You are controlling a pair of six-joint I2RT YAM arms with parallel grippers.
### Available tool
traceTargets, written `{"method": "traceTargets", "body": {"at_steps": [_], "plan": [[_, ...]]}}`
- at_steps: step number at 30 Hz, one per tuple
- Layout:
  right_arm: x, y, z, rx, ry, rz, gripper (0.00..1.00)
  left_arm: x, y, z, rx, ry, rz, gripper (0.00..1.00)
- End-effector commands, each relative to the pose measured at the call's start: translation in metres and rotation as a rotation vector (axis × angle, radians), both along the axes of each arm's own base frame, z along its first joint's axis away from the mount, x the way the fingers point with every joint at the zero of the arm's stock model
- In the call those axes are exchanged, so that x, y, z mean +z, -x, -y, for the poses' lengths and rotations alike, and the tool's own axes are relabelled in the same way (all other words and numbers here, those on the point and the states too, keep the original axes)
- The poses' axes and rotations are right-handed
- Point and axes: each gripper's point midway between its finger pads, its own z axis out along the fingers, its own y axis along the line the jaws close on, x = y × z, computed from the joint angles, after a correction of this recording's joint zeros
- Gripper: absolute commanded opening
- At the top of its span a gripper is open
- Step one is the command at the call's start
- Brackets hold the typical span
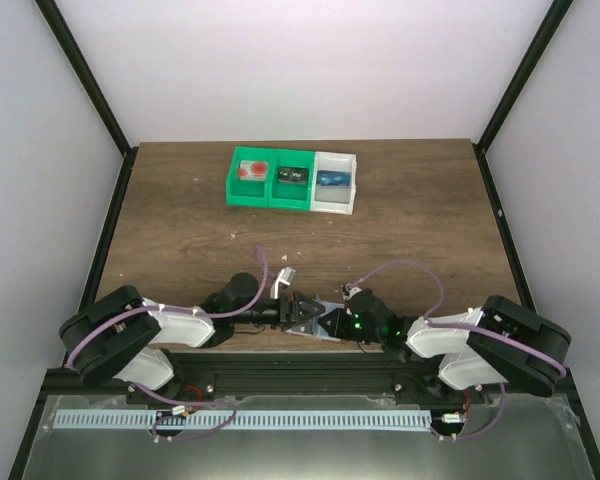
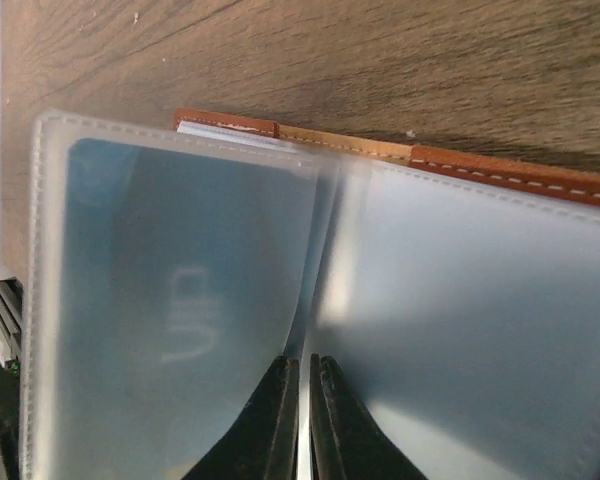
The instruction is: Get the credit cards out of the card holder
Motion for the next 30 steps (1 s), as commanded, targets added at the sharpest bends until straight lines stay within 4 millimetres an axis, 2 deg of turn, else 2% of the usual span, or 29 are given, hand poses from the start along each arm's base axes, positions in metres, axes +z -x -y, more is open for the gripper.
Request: {"method": "traceTargets", "body": {"at_steps": [1, 10, 18, 21, 26, 30], "plan": [[0.002, -0.004, 0.002, -0.025, 0.007, 0.017, 0.07, 0.013, -0.003, 0.010, -0.010, 0.048, 0.031, 0.92], [0.020, -0.012, 0.024, -0.118, 0.025, 0.077, 0.14, 0.007, 0.001, 0.017, -0.030, 0.053, 0.006, 0.92], [0.038, -0.017, 0.052, -0.237, 0.015, 0.131, 0.17, 0.007, 0.001, 0.025, -0.047, 0.066, 0.000, 0.93], [0.046, -0.018, 0.060, -0.268, 0.000, 0.151, 0.18, 0.001, 0.001, 0.024, -0.048, 0.041, 0.003, 1.00], [0.059, -0.017, 0.065, -0.281, -0.035, 0.174, 0.19, -0.012, -0.002, 0.018, -0.019, -0.024, 0.016, 1.00], [0.060, -0.016, 0.061, -0.260, -0.037, 0.174, 0.19, -0.026, -0.006, 0.009, 0.003, -0.077, 0.006, 0.99]]}}
